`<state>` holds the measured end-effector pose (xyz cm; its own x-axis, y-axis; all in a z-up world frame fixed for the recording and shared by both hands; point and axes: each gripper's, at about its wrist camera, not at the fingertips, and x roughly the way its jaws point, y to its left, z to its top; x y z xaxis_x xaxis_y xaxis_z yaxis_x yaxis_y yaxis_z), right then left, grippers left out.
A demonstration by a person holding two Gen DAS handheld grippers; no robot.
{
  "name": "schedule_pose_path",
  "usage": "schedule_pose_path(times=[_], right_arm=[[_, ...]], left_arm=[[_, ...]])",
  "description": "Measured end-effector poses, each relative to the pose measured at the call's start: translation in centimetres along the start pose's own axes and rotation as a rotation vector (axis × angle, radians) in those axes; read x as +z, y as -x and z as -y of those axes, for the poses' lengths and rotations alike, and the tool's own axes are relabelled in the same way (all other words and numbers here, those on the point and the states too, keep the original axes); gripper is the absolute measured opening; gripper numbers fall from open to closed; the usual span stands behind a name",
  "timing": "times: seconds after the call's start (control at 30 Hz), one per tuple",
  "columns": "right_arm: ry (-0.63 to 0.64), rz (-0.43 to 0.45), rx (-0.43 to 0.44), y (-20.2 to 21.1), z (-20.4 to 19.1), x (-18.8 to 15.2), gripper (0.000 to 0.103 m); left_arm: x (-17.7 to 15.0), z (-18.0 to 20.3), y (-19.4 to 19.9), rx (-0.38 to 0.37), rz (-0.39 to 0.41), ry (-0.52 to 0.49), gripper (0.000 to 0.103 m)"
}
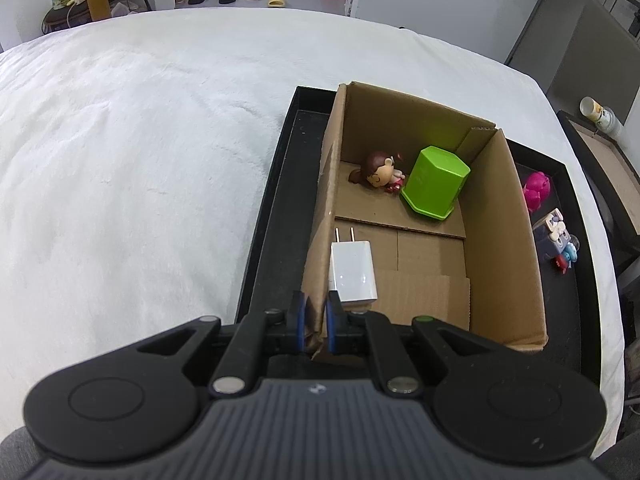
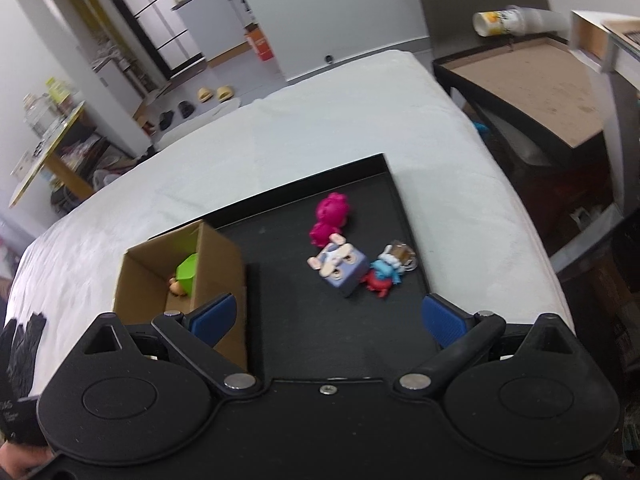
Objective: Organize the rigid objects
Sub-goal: 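Move the right gripper to the blue mug-holding figure and close on it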
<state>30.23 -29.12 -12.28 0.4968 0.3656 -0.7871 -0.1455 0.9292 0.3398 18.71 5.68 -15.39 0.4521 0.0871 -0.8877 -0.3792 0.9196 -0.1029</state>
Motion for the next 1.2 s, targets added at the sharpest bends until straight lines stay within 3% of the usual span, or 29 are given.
schedule_pose_path(times=[0.17,0.63,0.8,1.07,1.2], right_arm=[[-0.077,0.052,-0.057,-0.4,1.5,-0.3,0.1],[-0.278,0.121,-0.036,-2.5,4.3,-1.8,0.094],[-0.315,0.125,-0.024,-3.8,4.5,-1.8,0.086],[-0.351,0.071,-0.054,-6.5,5.1,-1.7,0.059],[-0.393,0.036,-0.05,-7.9,5.7,-1.6,0.058]], left_arm=[[0.0,-0.1,-0.1,-0.003,-0.002,0.006,0.009],[0.2,-0.1,-0.3,-0.012,-0.011,-0.005,0.01],[0.3,0.0,-0.6,-0.013,-0.021,-0.024,0.009],[0.5,0.1,-1.0,-0.014,-0.035,-0.038,0.009],[0.5,0.1,-1.1,-0.01,-0.039,-0.041,0.009]])
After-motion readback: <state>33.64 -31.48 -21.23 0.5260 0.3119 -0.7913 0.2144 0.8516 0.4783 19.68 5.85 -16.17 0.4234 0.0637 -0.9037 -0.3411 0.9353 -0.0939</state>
